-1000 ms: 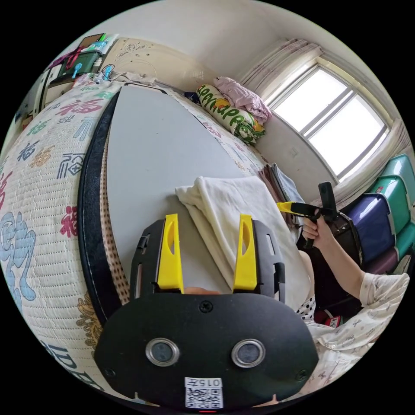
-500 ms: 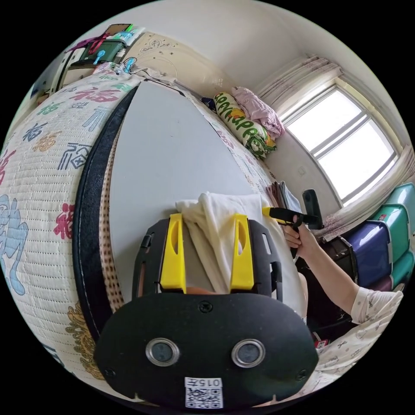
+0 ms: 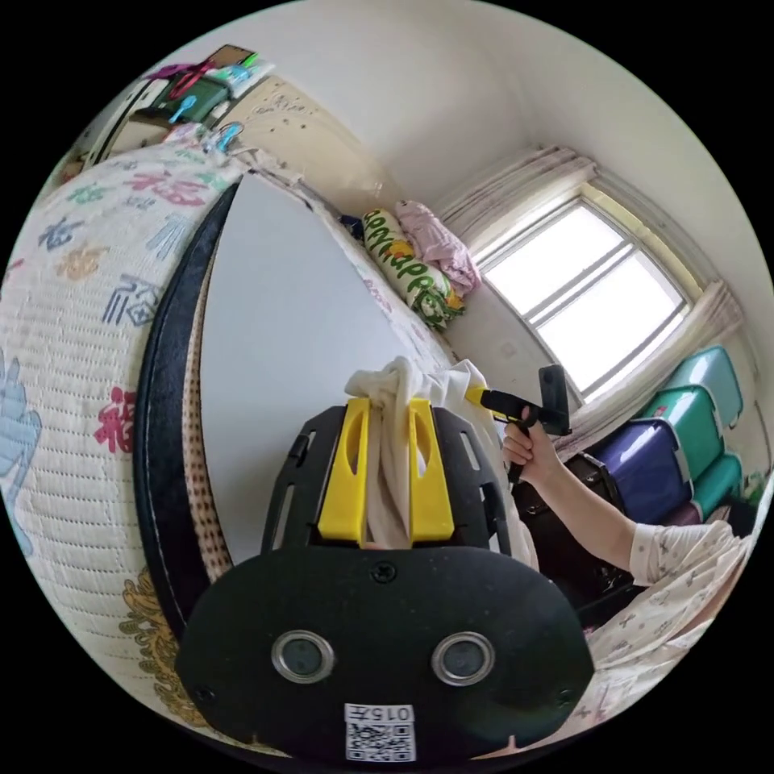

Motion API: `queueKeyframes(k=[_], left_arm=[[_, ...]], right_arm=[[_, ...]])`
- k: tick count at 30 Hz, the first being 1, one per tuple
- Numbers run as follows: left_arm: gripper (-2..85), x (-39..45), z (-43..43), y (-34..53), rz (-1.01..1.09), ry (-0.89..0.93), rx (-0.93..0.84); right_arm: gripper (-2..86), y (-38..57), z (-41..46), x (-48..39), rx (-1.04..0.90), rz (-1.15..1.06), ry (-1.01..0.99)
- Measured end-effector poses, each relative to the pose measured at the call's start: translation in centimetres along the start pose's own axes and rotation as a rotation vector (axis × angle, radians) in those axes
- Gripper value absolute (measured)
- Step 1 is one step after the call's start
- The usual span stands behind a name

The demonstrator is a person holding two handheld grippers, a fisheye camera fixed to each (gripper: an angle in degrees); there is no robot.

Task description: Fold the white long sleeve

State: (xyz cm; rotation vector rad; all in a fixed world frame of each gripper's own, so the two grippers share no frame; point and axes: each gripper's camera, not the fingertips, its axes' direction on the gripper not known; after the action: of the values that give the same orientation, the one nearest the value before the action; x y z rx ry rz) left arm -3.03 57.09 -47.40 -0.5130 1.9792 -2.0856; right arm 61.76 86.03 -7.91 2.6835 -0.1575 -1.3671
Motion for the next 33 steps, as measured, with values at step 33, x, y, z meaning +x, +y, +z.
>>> queueKeyframes(k=[33], left_arm=[[6.2,25.0,-60.4,61.6,-0.260,-0.928,0.877]], right_arm=[[9.6,40.4,34.6,-63.9,-0.647,-1.020,-0.558]])
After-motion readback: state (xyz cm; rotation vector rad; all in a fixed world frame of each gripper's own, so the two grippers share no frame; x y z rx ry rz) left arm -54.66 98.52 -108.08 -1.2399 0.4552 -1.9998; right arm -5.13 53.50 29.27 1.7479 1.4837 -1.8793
